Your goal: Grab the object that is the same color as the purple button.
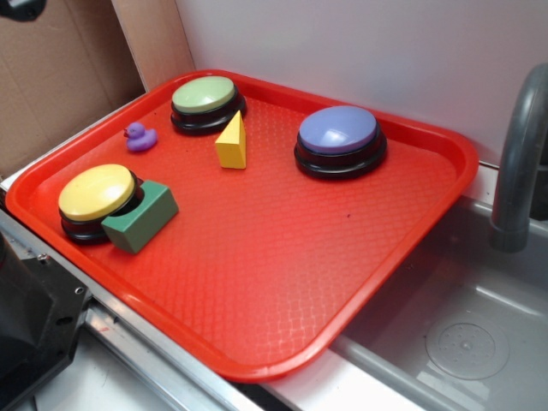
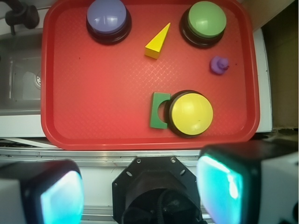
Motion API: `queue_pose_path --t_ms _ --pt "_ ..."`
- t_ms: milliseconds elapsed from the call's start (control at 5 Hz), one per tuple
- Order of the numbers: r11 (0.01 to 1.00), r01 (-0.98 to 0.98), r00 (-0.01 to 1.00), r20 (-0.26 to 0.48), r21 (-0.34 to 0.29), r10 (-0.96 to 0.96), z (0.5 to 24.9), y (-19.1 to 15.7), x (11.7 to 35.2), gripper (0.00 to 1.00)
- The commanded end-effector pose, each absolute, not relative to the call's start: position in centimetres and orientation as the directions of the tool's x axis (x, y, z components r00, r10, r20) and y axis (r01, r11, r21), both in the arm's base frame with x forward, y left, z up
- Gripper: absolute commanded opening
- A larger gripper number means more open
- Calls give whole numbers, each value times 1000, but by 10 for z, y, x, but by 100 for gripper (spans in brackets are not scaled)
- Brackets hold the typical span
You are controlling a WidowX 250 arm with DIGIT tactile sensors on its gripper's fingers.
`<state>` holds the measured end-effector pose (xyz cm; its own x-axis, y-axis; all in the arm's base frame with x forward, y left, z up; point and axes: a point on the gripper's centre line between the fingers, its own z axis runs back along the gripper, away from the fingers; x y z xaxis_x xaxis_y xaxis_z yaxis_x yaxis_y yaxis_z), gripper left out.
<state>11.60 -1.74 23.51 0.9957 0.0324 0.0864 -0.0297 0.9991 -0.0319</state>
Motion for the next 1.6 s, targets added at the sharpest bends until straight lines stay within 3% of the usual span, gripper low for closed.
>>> queue_pose_path --t_ms 0,200,400,1200,1400 --pt "999 -30 996 86 -32 32 235 -17 116 100" --pt "998 -36 995 89 -47 40 225 -7 121 100" --pt "999 -45 986 159 -14 47 210 10 132 100" --pt "978 -208 946 249 -20 206 117 92 206 100" --pt "974 -226 946 249 36 210 91 107 217 100"
